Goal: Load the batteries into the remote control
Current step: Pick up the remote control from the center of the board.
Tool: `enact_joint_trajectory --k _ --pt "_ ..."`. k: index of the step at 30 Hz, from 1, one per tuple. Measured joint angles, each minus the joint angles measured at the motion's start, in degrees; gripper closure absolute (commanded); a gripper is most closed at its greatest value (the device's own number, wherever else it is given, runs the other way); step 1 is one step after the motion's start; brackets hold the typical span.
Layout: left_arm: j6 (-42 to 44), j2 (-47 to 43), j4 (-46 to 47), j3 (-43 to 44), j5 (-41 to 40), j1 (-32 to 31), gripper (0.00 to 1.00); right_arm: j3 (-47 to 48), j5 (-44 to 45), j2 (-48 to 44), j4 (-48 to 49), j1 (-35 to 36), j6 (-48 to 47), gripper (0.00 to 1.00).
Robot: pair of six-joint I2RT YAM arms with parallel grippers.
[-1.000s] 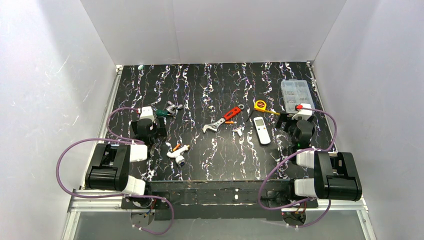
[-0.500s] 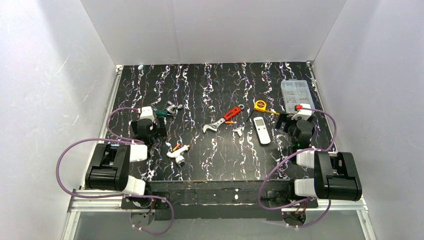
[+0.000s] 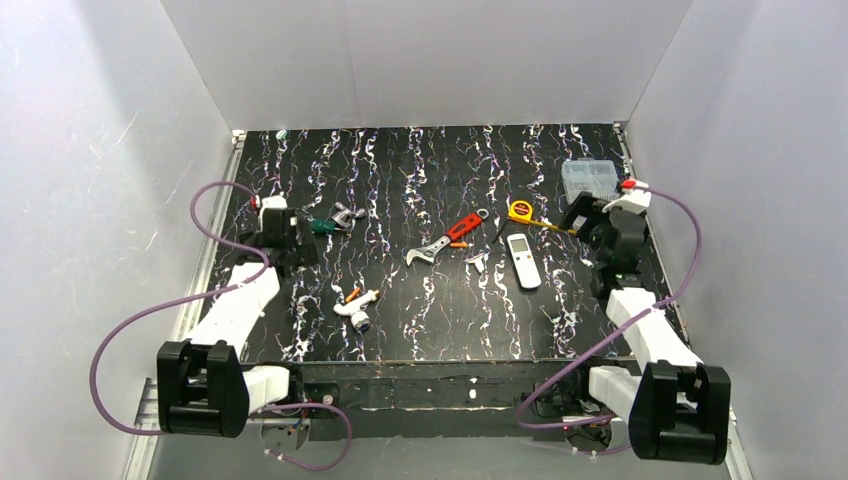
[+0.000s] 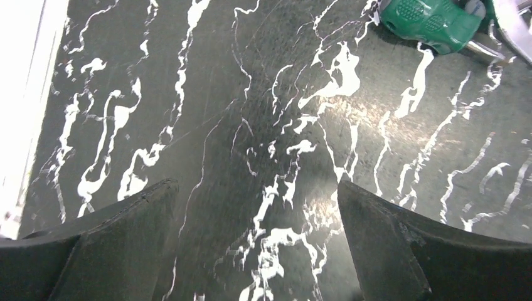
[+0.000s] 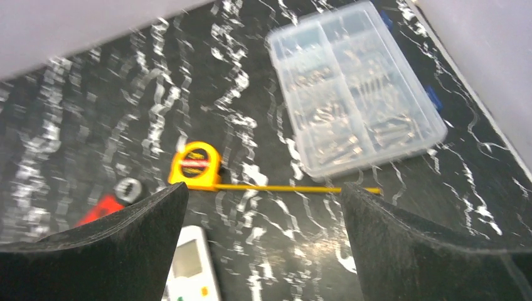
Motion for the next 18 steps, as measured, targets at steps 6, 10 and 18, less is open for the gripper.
enact_joint_trajectory --k 6,10,18 --pt "-10.16 1.51 -24.87 16.04 -0.26 0.57 0.01 12.0 -7.08 -2.47 -17.77 -0.02 8.02 0.0" --pt "-13.27 0.85 -33.55 17.9 0.55 1.16 0.01 13.07 -11.15 -0.74 -26.18 -0.02 10.29 0.0" --pt "-14.1 -5.57 -39.91 14.53 5.46 1.22 0.01 13.57 -22.27 2.23 -31.93 0.24 13.66 0.07"
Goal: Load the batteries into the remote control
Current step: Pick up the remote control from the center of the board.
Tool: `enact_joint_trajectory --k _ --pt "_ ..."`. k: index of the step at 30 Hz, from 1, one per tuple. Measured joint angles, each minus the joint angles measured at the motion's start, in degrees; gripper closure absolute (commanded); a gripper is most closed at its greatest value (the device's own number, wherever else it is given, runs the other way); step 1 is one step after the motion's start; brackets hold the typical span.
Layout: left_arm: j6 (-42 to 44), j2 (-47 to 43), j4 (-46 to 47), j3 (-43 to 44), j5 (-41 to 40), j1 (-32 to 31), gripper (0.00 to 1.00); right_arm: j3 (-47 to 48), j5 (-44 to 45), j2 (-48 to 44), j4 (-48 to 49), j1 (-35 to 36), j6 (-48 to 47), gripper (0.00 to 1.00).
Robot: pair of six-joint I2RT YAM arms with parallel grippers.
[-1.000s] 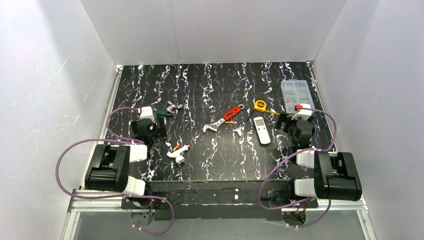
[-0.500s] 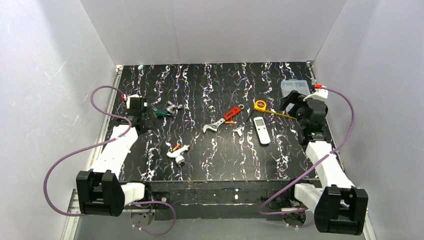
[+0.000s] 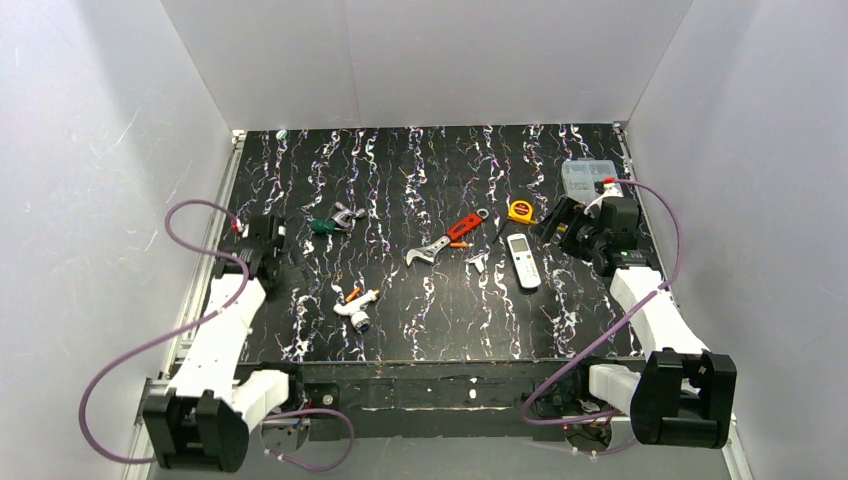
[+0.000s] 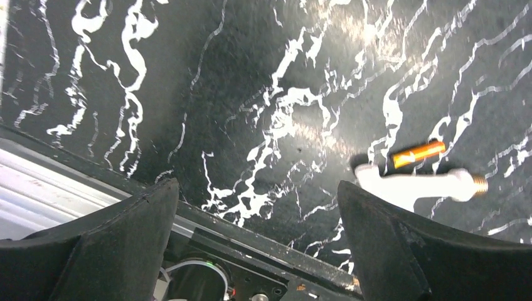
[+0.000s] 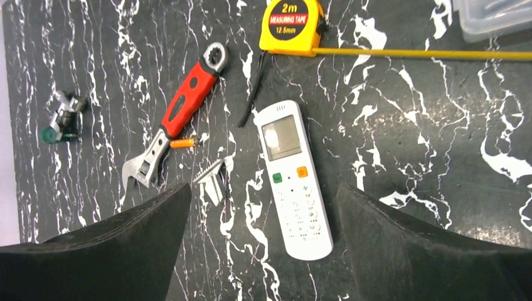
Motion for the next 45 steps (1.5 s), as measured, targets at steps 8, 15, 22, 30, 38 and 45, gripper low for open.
enact_joint_trajectory --k 8,15,22,30,38,45 --pt "1.11 -11.85 1.68 -8.74 7.78 0.0 0.01 2.82 6.27 4.63 -7.56 5.75 -2.4 0.09" --pt "2.01 -11.91 4.66 -9.66 16.87 0.0 0.01 5.07 12.96 11.76 -11.69 11.52 -4.31 0.21" --pt "2.21 -12.24 5.6 -10.34 20.28 0.0 0.0 5.99 14.69 17.4 -12.96 12.26 -4.42 0.33" --pt "2.21 -12.52 5.57 -10.32 20.63 0.0 0.01 6.45 14.43 18.64 -13.16 12.26 -4.2 0.34" --pt "2.21 -12.59 5.55 -10.32 20.61 0.0 0.01 6.45 13.07 19.06 -13.16 12.96 -3.3 0.34" --pt "2.19 -12.59 5.53 -10.32 20.61 0.0 0.01 7.72 13.38 23.04 -14.97 14.03 -1.33 0.37"
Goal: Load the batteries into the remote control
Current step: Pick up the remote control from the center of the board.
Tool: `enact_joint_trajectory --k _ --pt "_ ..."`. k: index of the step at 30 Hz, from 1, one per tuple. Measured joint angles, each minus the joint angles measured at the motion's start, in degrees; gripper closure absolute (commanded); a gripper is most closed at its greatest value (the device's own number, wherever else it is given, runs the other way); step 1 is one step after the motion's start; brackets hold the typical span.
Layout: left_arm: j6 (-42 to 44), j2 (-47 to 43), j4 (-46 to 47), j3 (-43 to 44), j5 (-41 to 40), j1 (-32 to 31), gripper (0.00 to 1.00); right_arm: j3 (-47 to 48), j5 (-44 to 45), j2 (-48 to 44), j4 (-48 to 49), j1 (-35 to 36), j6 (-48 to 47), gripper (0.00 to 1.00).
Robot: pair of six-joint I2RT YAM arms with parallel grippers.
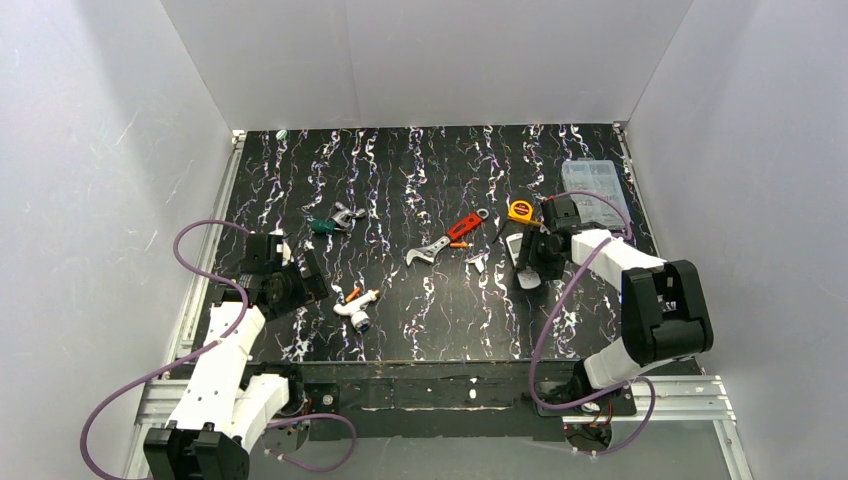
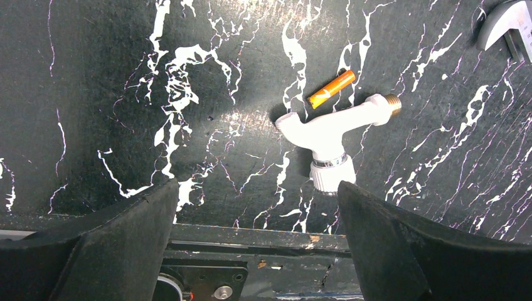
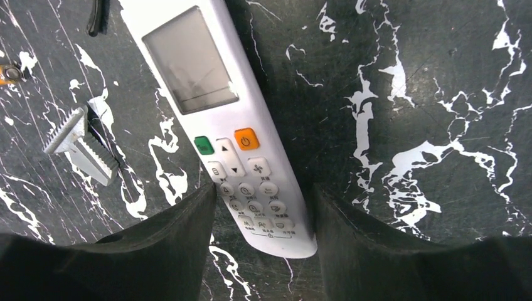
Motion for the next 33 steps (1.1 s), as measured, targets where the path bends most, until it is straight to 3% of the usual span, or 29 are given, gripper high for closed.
enact_joint_trajectory --k 3,11,13,17,24,28,33 --pt "0.0 0.02 0.0 0.0 0.0 0.0 0.01 1.6 1.46 1.55 -1.55 0.87 0.96 0.39" --pt "0.02 0.07 0.0 0.0 0.02 0.0 0.01 5.05 4.72 5.01 -4.13 3.54 2.6 0.61" --pt "0.0 0.11 0.0 0.0 0.02 0.0 0.01 5.35 5.07 5.33 -4.2 4.2 2.91 0.7" --pt "0.0 0.2 0.0 0.0 0.04 0.0 0.0 5.49 5.6 5.46 -3.96 5.18 3.21 0.99" --pt "-0.04 0.5 -0.24 0.07 0.52 0.0 0.01 4.48 5.88 3.21 -3.89 7.69 2.67 0.99" --pt "-0.92 0.5 -3.37 2.89 1.25 0.0 0.01 2.49 4.17 -6.08 -4.15 10.93 0.5 0.99" --pt "-5.81 0.42 -6.97 12.85 3.78 0.0 0.01 2.47 0.48 -19.21 -2.43 18.58 -2.43 0.99"
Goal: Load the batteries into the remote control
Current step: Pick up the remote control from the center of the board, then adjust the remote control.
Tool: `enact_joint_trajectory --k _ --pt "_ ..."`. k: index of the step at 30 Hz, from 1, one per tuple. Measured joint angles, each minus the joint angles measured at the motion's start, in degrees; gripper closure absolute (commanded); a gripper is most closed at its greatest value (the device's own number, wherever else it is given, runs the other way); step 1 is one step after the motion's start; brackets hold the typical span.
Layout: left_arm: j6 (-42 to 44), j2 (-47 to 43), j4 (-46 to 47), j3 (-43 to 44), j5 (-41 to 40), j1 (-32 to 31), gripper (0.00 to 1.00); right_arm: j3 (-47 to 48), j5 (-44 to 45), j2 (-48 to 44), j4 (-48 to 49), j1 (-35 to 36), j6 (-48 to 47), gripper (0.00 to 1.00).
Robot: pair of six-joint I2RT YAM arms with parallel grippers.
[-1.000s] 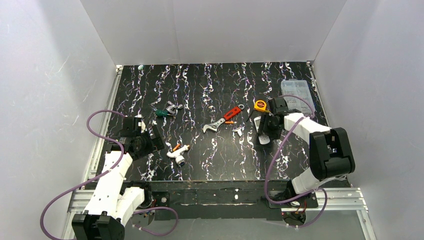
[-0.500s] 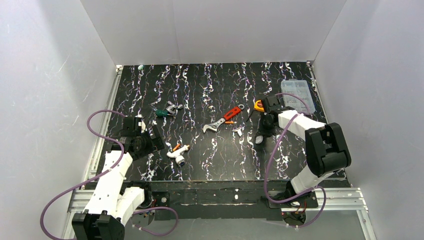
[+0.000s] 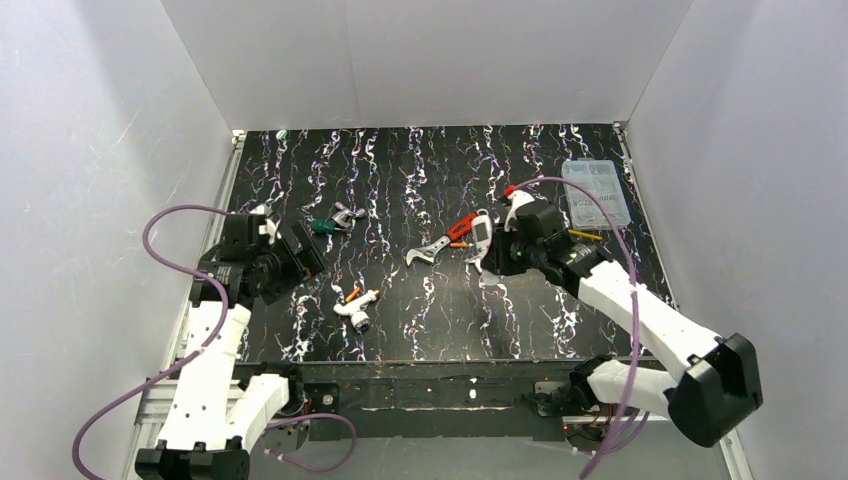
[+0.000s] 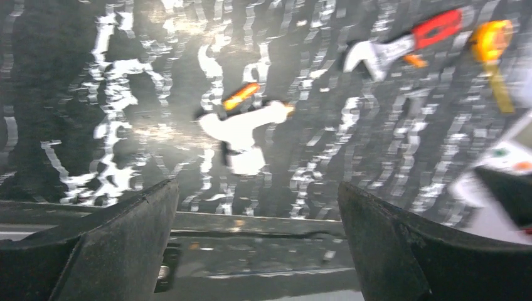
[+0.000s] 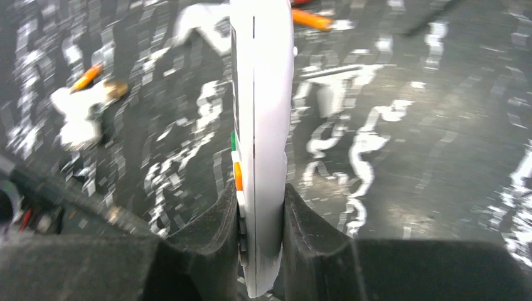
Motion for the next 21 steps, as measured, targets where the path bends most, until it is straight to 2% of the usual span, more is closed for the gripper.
enact_joint_trajectory --k 4,6,8,10,12,15,16,21 --pt "-10.64 -1.42 1.81 3.82 8.07 -0.04 0.01 0.0 -7.04 -4.7 1.05 7.56 -0.74 0.99" --pt "-21.03 -2.12 8.9 2.12 14.29 -1.84 0.01 -0.09 -13.42 -5.44 3.23 9.38 1.27 0.99" --pt "-28.35 -3.85 17.42 -1.46 15.34 -6.32 0.01 -0.68 -20.06 -7.34 11.39 10.8 9.62 0.99" --pt "-33.05 -4.46 23.71 -2.49 15.32 -10.58 0.01 0.46 -22.1 -6.86 15.21 12.85 13.81 0.99" --pt "-36.26 -2.71 28.04 -2.21 14.56 -14.36 0.01 4.68 -22.45 -2.54 14.95 15.37 14.78 0.99" --pt "-40.85 0.11 37.0 -2.62 13.16 -18.27 0.01 5.31 -25.44 0.15 20.11 16.0 21.44 0.99" --pt "-43.19 0.92 45.24 -4.0 13.05 -19.91 0.02 5.29 -27.28 1.03 27.82 15.98 28.5 0.99" --pt "-44.78 2.64 52.54 -5.57 13.16 -22.14 0.19 5.27 -30.14 3.26 37.66 15.98 37.33 0.99"
